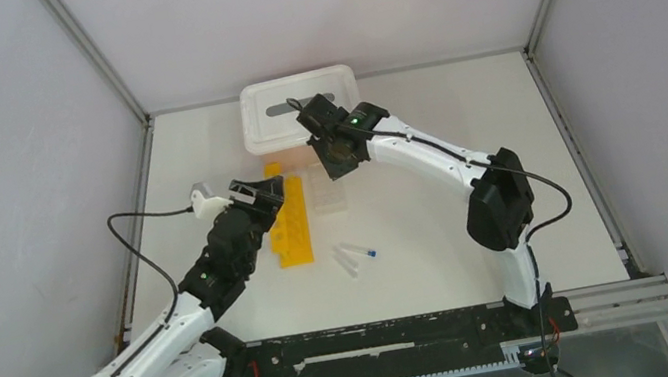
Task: Organize the chemistry lab equipment
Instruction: Insert the test tube into the slot of the test tube rack.
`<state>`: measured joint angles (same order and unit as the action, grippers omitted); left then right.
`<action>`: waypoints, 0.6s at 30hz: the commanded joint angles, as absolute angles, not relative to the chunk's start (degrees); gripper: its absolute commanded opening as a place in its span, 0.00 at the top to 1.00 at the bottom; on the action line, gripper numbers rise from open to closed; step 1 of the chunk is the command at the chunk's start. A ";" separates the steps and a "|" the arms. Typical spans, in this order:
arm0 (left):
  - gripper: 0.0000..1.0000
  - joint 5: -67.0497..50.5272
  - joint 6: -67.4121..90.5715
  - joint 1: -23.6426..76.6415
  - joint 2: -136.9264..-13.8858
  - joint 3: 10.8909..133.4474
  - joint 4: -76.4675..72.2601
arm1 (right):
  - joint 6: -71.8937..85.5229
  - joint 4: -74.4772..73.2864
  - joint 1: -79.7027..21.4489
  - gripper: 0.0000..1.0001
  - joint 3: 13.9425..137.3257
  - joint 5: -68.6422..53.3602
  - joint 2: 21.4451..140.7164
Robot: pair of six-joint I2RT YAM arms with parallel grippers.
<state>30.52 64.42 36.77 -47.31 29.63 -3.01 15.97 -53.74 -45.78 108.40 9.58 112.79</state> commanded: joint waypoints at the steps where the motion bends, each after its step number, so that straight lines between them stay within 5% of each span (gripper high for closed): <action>1: 0.21 32.43 62.32 36.72 -44.98 30.90 -3.00 | 15.18 -63.22 -46.12 0.82 114.44 10.69 115.15; 18: 0.22 32.15 63.41 36.73 -41.08 27.83 -2.78 | 14.86 -67.10 -46.90 0.82 118.83 9.37 120.70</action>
<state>31.33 64.03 36.80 -42.15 29.23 -2.09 15.70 -66.81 -46.50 115.46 9.91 119.66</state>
